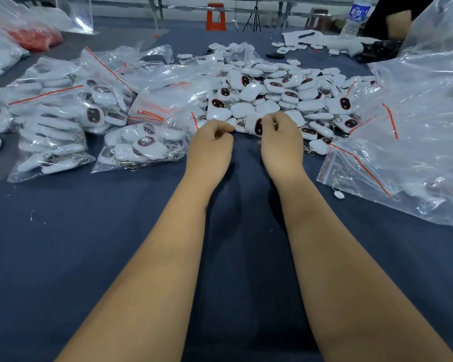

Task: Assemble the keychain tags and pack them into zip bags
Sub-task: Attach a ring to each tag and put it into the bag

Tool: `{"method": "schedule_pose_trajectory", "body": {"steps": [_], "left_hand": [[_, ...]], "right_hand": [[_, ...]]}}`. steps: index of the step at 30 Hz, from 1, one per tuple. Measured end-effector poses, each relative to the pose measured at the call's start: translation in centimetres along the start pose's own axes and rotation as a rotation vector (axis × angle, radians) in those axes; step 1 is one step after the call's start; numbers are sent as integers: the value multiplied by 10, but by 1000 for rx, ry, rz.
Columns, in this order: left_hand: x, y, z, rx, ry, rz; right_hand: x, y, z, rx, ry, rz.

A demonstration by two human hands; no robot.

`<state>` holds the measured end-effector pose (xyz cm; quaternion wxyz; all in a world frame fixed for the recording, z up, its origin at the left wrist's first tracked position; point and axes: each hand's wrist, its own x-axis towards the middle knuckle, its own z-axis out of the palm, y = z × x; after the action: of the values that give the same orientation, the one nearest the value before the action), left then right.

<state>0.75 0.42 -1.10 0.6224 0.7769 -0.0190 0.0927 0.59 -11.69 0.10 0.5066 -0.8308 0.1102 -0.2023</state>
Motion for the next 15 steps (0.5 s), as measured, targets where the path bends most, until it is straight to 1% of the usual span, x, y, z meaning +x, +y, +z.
{"method": "schedule_pose_trajectory", "body": {"steps": [2,3,5,8,12,15], "left_hand": [[0,0,1,-58,11,-15],[1,1,0,-107,16,-30],[1,1,-2,-191,27,-54],[0,1,-6,-255,-1,-44],[-1,3,-9,-254,-74,-28],[-2,5,-8,-243,-101,-9]], "right_hand": [[-3,-6,4,264,-66,75],[-4,-8,5,327,-101,86],[-5,-9,8,342,-149,80],[-6,-8,8,346,-159,77],[-8,-9,5,414,-126,54],[-10,-13,6,471,-173,2]]}}
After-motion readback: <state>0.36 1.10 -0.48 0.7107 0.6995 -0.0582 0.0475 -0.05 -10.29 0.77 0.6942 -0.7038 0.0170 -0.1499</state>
